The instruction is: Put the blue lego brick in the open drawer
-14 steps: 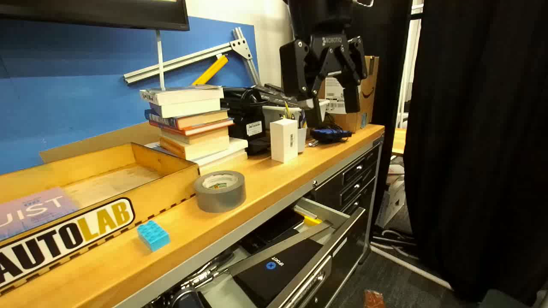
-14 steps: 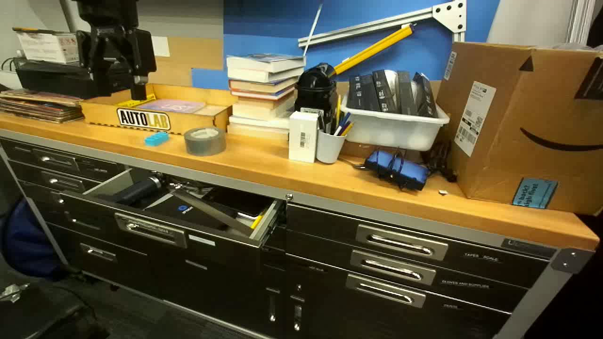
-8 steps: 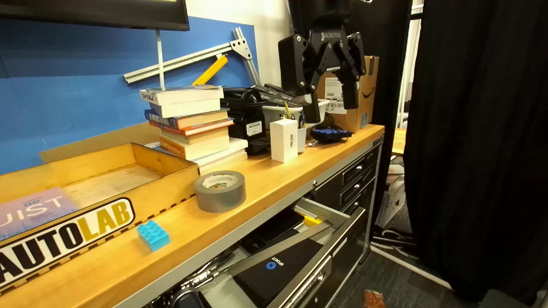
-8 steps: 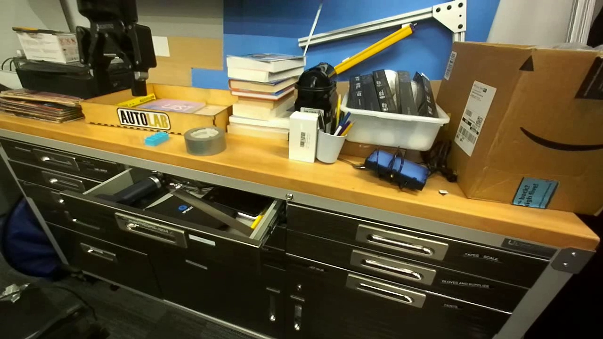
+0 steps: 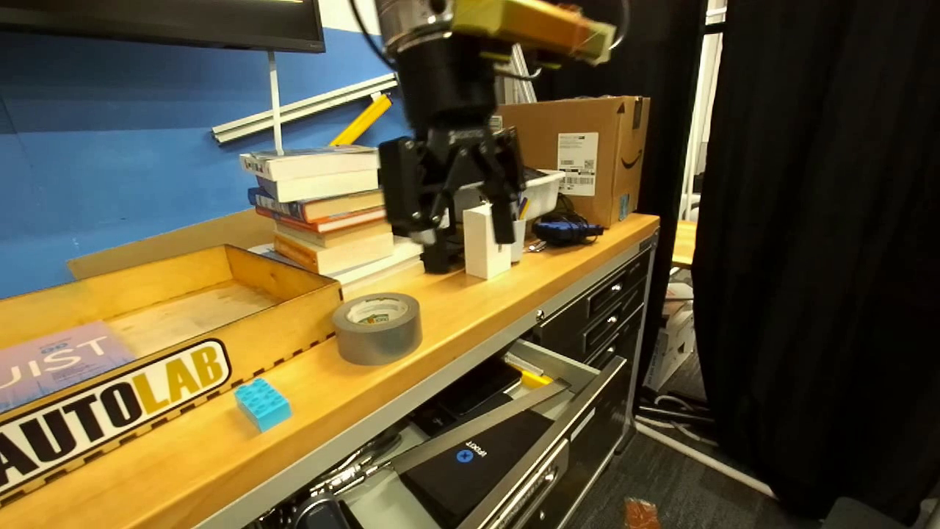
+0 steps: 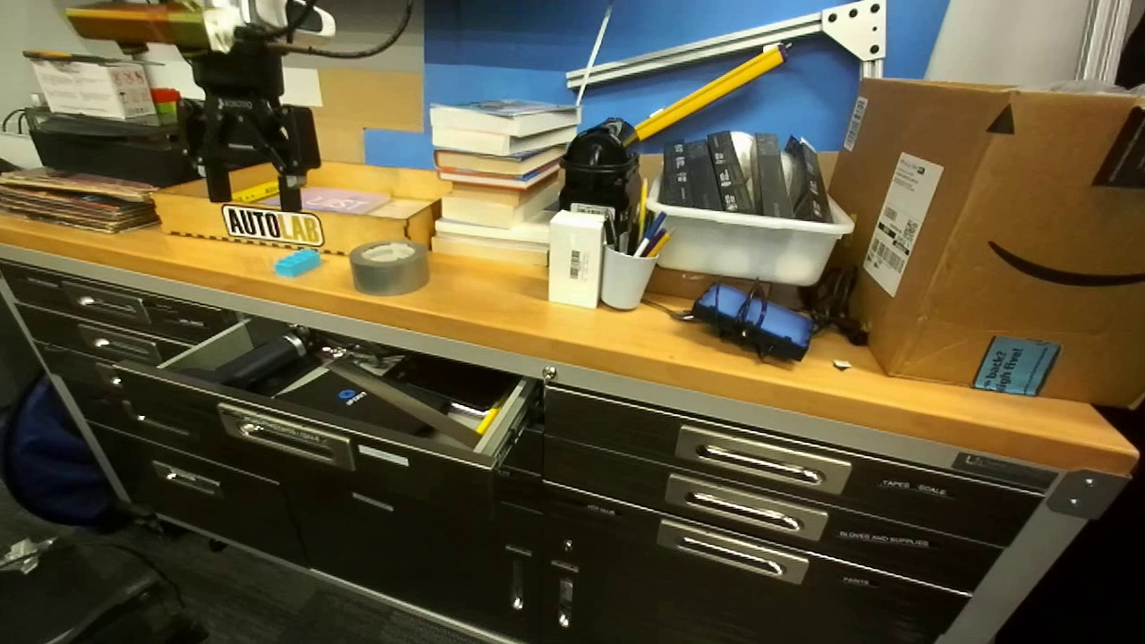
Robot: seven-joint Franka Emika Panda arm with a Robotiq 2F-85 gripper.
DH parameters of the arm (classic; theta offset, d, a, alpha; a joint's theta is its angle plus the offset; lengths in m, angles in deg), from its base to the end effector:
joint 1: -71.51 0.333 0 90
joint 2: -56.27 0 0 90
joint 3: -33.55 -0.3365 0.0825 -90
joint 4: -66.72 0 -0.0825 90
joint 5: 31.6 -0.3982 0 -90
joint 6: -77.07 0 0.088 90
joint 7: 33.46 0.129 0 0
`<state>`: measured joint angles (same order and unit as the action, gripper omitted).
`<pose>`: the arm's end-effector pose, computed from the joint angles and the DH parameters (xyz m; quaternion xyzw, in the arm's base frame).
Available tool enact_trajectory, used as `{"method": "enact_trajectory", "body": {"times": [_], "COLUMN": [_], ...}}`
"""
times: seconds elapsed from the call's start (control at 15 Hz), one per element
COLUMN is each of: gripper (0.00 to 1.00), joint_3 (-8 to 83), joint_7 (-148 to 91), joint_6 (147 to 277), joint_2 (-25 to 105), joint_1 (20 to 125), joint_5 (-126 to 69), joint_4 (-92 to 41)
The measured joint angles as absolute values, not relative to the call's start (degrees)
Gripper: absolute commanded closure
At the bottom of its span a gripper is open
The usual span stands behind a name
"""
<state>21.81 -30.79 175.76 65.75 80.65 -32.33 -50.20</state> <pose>0.4638 0.1828 0.4951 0.9850 0.1537 -0.0742 0.0261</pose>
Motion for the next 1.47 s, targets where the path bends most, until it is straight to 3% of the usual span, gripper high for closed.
{"method": "enact_trajectory", "body": {"times": [0.73,1.07,1.47], "gripper": [0.00,0.00,0.00], "joint_3": [16.63,19.05,21.11], "joint_7": [-30.57,-25.19,-23.04], "joint_6": [186.80,196.47,198.34], "joint_2": [34.27,29.58,29.32], "joint_1": [91.95,93.48,93.72], "joint_5": [-30.35,-26.81,-25.16], "joint_4": [-28.69,-25.39,-24.63]}}
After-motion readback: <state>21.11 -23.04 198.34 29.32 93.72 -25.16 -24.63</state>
